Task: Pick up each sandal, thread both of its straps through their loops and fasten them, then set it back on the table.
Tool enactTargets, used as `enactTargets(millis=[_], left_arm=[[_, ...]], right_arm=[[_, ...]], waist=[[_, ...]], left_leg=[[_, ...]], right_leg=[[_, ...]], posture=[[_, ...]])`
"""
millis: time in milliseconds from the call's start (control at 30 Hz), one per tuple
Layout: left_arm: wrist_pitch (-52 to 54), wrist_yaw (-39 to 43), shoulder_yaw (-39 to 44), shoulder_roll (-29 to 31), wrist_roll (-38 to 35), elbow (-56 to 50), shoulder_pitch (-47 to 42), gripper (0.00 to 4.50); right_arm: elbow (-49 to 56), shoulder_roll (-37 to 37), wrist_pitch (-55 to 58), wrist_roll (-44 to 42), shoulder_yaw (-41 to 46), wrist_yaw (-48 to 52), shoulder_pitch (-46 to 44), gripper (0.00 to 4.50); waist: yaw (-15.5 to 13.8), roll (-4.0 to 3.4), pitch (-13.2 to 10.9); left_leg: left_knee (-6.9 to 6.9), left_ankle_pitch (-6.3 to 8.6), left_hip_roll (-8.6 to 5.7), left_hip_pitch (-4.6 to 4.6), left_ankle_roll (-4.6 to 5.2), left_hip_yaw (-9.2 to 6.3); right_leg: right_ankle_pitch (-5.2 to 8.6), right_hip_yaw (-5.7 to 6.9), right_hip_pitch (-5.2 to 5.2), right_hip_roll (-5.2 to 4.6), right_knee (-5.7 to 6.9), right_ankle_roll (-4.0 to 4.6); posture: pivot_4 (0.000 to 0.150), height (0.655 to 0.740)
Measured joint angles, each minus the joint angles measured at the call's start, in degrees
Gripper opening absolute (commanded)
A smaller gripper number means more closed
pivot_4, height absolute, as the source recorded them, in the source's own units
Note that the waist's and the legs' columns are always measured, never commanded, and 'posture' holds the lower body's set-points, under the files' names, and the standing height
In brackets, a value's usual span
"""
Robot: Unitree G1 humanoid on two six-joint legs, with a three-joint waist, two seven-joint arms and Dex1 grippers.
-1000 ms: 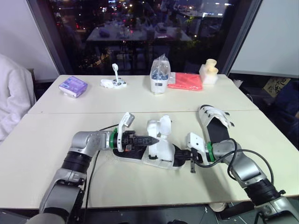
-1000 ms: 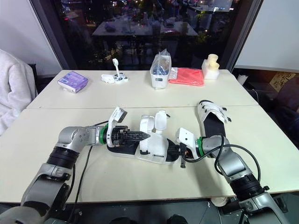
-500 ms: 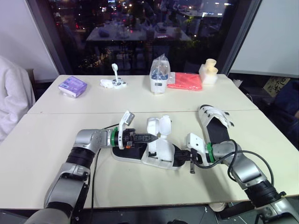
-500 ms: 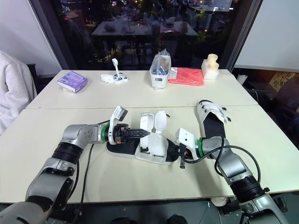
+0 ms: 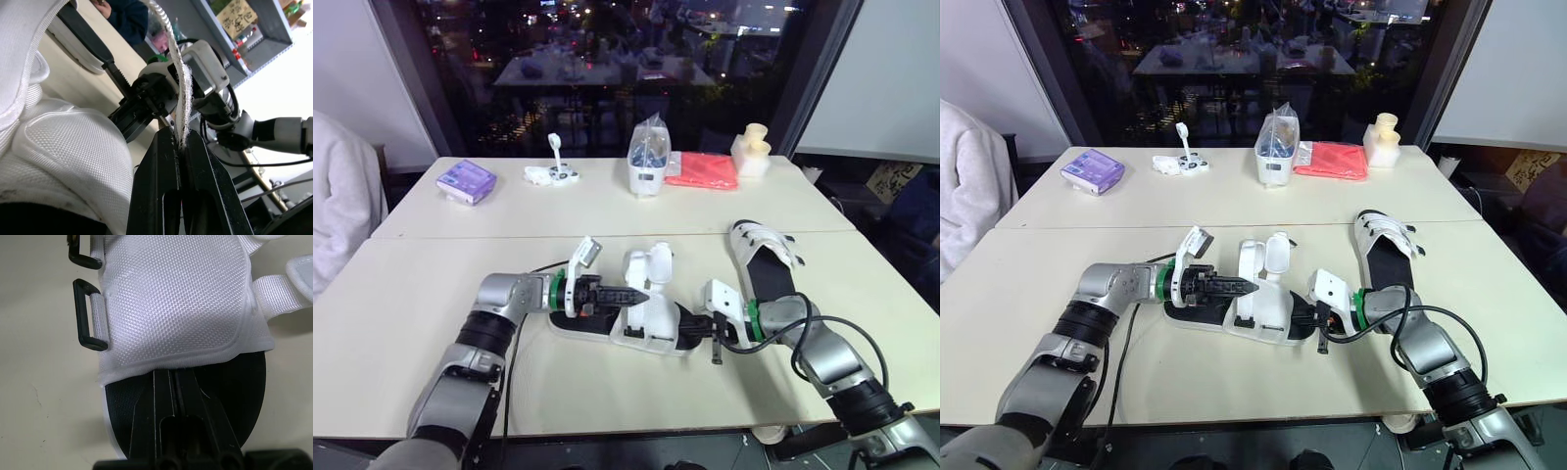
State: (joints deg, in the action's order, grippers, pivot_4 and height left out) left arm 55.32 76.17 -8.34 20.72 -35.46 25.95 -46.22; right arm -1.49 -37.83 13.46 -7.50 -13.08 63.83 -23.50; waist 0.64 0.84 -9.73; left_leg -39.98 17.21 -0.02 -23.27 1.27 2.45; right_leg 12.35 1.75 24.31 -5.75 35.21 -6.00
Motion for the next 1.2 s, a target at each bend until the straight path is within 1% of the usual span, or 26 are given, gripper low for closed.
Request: enactTargets(millis=[300,700,967,1200], left_arm=[[-1.86,0.92,-1.19,-0.49,1.36,0.42,0.13,0.04],[-0.66,2.58,1.20,-0.78,1.21,7.45,-5.61,0.04],[-1.14,5.07,0.12,-0.67,2.70,8.99,-5.47,0.04],[-2.80,5.40,-0.42,-0.99,4.39,8.97,-5.04,0.04]], right_arm=[[0.26,-0.04,0.31,0.00,0.04,-0.09,0.13,0.00],[0.41,-0.19,0.31,0.00,0.02,-0.08,0.17,0.00],[0.47,-0.50,-0.21,0.43,-0.11,-0.05,0.17,0.00],[1.16,-0.53,-0.46,1.26,-0.20,-0.30,0.34,0.00]], waist=[[0.00,0.00,0.00],[0.00,0.00,0.00],[0.00,0.00,0.00],[0.00,0.00,0.00]], left_leg=[[0.01,0.00,-0.01,0.00,0.00,0.00],[0.01,0.00,-0.02,-0.02,0.00,0.00],[0.01,0.00,-0.03,-0.03,0.00,0.00],[0.01,0.00,-0.02,-0.03,0.00,0.00]], right_leg=[[0.00,0.00,0.01,-0.04,0.00,0.00],[0.00,0.03,0.02,-0.02,-0.01,-0.01],[0.00,0.03,0.02,-0.01,-0.01,-0.01],[0.00,0.02,0.02,-0.01,-0.01,-0.01]], posture=[[0.150,0.7400],[0.150,0.7400],[0.150,0.7400],[0.150,0.7400]])
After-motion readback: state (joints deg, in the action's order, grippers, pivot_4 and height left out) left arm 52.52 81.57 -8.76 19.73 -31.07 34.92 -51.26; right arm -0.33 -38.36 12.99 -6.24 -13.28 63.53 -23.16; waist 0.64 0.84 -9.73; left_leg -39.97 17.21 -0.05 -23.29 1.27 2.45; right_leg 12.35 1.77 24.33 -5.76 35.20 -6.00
